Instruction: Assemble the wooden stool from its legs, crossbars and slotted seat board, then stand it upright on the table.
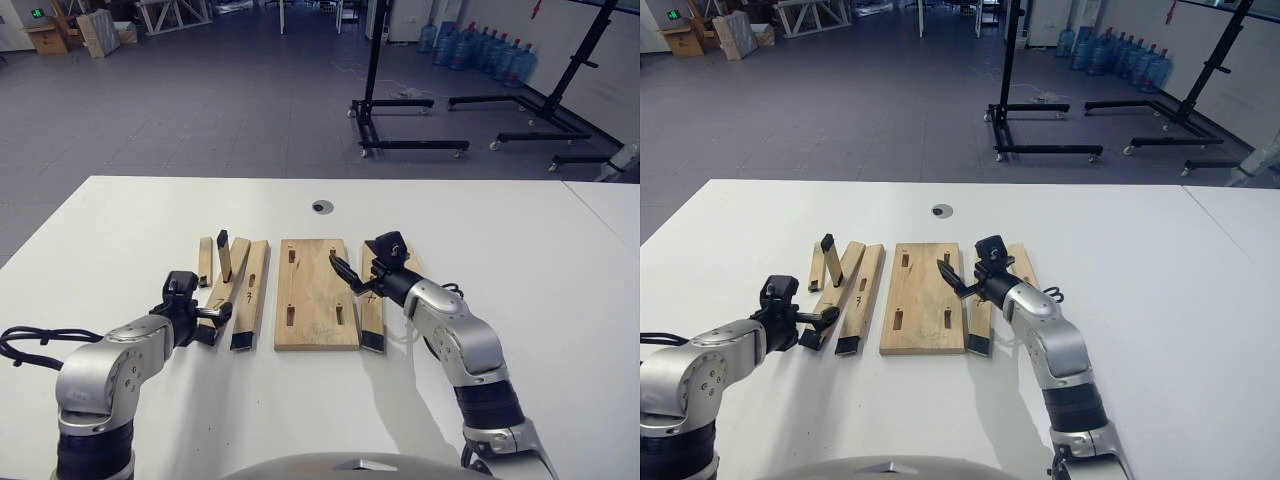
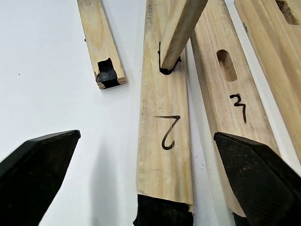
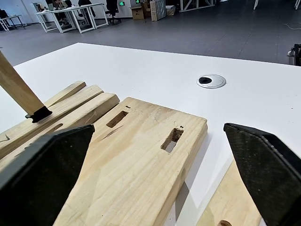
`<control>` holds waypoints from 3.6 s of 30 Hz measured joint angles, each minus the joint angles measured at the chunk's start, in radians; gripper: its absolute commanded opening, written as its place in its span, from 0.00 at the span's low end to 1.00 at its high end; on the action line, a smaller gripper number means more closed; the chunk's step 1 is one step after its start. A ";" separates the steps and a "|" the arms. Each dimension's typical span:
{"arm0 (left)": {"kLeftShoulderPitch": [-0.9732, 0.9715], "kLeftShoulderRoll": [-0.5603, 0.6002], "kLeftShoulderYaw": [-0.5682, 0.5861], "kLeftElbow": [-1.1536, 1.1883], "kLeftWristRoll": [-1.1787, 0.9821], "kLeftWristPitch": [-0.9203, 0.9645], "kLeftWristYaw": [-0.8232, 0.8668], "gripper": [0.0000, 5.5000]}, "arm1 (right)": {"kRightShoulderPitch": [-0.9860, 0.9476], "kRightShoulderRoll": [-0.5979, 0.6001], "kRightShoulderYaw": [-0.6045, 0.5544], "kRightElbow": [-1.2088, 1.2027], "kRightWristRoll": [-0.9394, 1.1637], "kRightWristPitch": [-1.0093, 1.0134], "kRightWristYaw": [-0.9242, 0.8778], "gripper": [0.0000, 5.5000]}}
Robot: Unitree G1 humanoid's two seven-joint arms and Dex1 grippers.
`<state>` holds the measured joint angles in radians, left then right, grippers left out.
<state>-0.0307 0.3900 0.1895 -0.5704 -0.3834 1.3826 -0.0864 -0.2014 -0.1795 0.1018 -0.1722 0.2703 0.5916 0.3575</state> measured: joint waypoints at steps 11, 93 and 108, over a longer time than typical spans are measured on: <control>0.004 0.029 -0.114 0.193 0.089 -0.234 -0.063 0.95 | -0.002 0.002 0.009 0.008 0.000 -0.002 0.001 0.92; -0.245 -0.003 0.004 0.219 -1.215 -0.285 -0.220 0.37 | -0.478 -0.031 -0.337 0.145 1.536 0.440 -0.381 0.72; -0.235 0.034 -0.028 0.212 -1.250 -0.333 -0.238 0.37 | -0.445 -0.056 -0.291 0.125 1.557 0.387 -0.378 0.39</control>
<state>-0.2659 0.4237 0.1611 -0.3584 -1.6331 1.0499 -0.3249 -0.6463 -0.2357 -0.1890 -0.0468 1.8270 0.9786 -0.0209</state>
